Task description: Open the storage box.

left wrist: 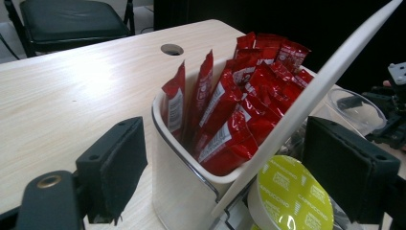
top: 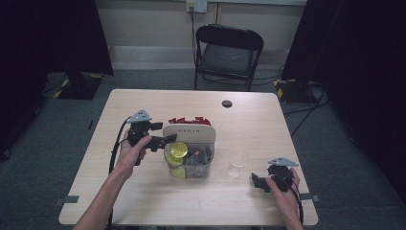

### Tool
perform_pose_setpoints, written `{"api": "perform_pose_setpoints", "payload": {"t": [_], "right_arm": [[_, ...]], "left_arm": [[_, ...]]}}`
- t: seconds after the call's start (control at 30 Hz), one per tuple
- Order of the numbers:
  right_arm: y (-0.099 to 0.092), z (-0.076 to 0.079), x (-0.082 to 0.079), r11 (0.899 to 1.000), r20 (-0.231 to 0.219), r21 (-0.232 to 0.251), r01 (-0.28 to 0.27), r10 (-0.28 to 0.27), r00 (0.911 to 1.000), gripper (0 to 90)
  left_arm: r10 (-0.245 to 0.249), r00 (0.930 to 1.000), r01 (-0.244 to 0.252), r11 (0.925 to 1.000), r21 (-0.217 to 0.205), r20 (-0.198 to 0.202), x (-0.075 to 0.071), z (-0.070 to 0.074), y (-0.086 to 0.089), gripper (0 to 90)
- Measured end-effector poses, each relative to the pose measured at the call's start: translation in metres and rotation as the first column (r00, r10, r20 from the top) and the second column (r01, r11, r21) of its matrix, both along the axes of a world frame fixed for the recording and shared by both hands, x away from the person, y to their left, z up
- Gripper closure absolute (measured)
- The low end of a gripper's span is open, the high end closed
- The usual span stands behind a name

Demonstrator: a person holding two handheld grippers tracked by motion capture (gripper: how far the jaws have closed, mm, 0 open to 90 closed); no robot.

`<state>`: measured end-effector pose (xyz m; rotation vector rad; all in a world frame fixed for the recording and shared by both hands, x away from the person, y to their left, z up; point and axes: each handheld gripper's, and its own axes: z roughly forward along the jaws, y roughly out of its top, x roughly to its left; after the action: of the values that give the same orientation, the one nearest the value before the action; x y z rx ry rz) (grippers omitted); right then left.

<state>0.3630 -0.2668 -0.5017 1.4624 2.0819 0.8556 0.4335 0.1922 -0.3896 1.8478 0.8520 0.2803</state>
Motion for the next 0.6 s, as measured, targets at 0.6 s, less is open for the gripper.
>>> {"api": "perform_pose_setpoints", "payload": {"t": [0.6], "right_arm": [[-0.0001,0.0004,-0.0002,1.000,-0.002,-0.004,0.000,0.000,1.0000,0.0]], "left_arm": [[0.027,0.9995,-0.027,0.9996,-0.013,-0.017,0.0073,-0.0043,0.0047,11.1]]}}
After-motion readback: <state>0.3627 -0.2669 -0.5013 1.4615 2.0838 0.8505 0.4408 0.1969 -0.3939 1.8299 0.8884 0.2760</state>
